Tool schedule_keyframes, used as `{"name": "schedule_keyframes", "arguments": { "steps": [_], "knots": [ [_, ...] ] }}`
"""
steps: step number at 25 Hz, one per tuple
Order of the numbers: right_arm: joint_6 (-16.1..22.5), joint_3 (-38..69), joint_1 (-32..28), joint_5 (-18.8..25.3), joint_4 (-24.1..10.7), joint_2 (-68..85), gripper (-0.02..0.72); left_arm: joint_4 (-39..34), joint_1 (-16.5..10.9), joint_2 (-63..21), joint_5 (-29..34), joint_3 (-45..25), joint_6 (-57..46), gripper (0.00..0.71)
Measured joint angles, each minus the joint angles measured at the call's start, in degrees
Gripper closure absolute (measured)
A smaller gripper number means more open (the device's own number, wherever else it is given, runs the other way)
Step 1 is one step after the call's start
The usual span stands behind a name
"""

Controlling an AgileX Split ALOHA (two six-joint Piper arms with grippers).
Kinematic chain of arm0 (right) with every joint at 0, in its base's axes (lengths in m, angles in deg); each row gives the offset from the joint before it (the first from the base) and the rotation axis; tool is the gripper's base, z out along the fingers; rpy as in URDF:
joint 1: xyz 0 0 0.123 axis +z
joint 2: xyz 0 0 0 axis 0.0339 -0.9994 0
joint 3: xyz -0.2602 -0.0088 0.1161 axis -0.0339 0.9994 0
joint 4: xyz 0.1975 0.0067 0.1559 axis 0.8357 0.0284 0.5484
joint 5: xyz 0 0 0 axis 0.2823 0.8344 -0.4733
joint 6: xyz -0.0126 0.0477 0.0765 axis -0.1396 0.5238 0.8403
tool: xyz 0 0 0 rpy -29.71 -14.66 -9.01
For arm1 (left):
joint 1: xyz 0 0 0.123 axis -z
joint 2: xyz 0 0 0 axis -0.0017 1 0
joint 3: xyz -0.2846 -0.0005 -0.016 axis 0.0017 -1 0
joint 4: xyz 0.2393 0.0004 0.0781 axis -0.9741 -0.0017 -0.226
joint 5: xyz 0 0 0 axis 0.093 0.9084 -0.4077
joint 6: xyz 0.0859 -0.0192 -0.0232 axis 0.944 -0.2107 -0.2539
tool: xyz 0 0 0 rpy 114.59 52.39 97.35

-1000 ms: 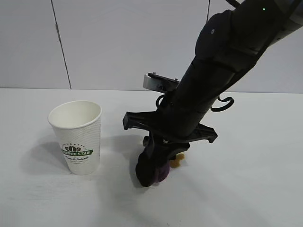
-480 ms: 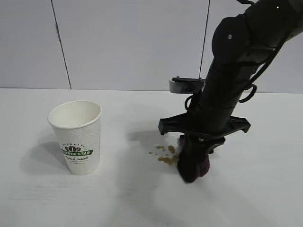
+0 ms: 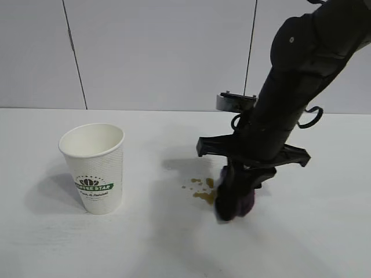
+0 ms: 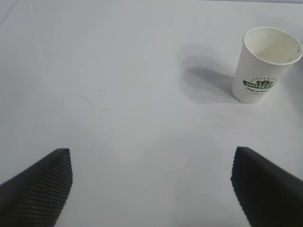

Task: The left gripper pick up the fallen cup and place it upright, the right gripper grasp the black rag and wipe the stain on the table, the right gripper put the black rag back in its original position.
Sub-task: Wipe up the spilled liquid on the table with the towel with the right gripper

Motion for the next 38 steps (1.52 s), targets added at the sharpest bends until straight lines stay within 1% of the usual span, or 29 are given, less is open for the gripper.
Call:
{"name": "schedule_keyframes", "arguments": {
  "steps": [5, 8, 11, 13, 15, 17, 18, 20, 22, 24, 26, 27, 29, 32, 34, 35, 36, 38],
  "knots": [
    [-1.49, 0.05, 2.84, -4.80, 6.47, -1.89, 0.602, 0.00, 0.00, 0.00, 0.00, 0.00, 0.00, 0.052],
    [-2.67, -0.23, 3.60, -6.25, 9.53, -3.62, 0.602, 0.00, 0.00, 0.00, 0.00, 0.00, 0.00, 0.052],
    [-3.16, -0.71, 3.78, -6.32, 11.41, -4.37, 0.602, 0.00, 0.00, 0.00, 0.00, 0.00, 0.00, 0.052],
    [-3.74, -0.80, 3.79, -6.44, 11.58, -4.37, 0.602, 0.00, 0.00, 0.00, 0.00, 0.00, 0.00, 0.052],
    [-3.96, -1.43, 3.74, -6.02, 10.75, -4.52, 0.602, 0.00, 0.00, 0.00, 0.00, 0.00, 0.00, 0.052],
    [-3.96, -2.47, 3.66, -5.08, 8.77, -4.81, 0.602, 0.00, 0.00, 0.00, 0.00, 0.00, 0.00, 0.052],
    [-3.90, -3.01, 3.62, -4.66, 7.11, -4.96, 0.602, 0.00, 0.00, 0.00, 0.00, 0.00, 0.00, 0.052],
    [-2.56, -4.42, 3.02, -4.04, 2.81, -5.21, 0.602, 0.00, 0.00, 0.00, 0.00, 0.00, 0.00, 0.052],
    [0.20, -5.68, 1.47, -2.83, -2.17, -5.39, 0.602, 0.00, 0.00, 0.00, 0.00, 0.00, 0.00, 0.052],
    [3.20, -6.89, -0.29, -0.45, -8.03, -5.39, 0.602, 0.00, 0.00, 0.00, 0.00, 0.00, 0.00, 0.052],
    [6.17, -7.57, -2.19, 2.05, -12.81, -5.39, 0.602, 0.00, 0.00, 0.00, 0.00, 0.00, 0.00, 0.052],
    [7.41, -7.75, -2.92, 3.16, -14.76, -5.39, 0.602, 0.00, 0.00, 0.00, 0.00, 0.00, 0.00, 0.052],
    [8.67, -8.03, -4.49, 4.92, -16.81, -5.39, 0.602, 0.00, 0.00, 0.00, 0.00, 0.00, 0.00, 0.052],
    [9.17, -8.21, -5.69, 7.14, -17.22, -5.29, 0.602, 0.00, 0.00, 0.00, 0.00, 0.00, 0.00, 0.052],
    [7.77, -8.22, -5.69, 8.74, -16.07, -5.23, 0.602, 0.00, 0.00, 0.00, 0.00, 0.00, 0.00, 0.052],
    [6.37, -8.22, -5.49, 9.83, -14.88, -5.23, 0.602, 0.00, 0.00, 0.00, 0.00, 0.00, 0.00, 0.052],
    [4.18, -8.22, -5.05, 10.89, -13.02, -5.23, 0.602, 0.00, 0.00, 0.00, 0.00, 0.00, 0.00, 0.052],
    [-0.45, -8.22, -3.67, 13.12, -6.88, -5.23, 0.602, 0.00, 0.00, 0.00, 0.00, 0.00, 0.00, 0.052]
  ]
}}
